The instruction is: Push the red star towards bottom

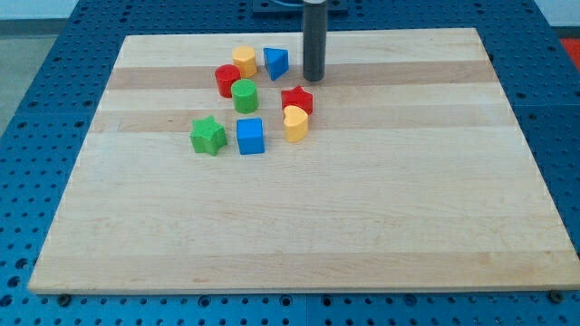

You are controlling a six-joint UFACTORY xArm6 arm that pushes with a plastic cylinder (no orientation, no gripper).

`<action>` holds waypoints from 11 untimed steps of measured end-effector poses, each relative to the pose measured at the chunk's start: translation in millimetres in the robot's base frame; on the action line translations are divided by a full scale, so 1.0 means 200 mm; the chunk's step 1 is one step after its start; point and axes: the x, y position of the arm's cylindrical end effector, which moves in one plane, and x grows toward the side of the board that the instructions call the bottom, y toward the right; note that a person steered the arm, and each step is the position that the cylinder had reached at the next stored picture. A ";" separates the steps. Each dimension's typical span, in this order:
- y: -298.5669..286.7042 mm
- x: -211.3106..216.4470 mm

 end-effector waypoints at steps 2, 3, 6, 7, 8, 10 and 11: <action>-0.04 0.08; 0.03 0.18; -0.06 0.14; -0.07 0.26; -0.07 0.32; -0.08 0.50; -0.08 0.67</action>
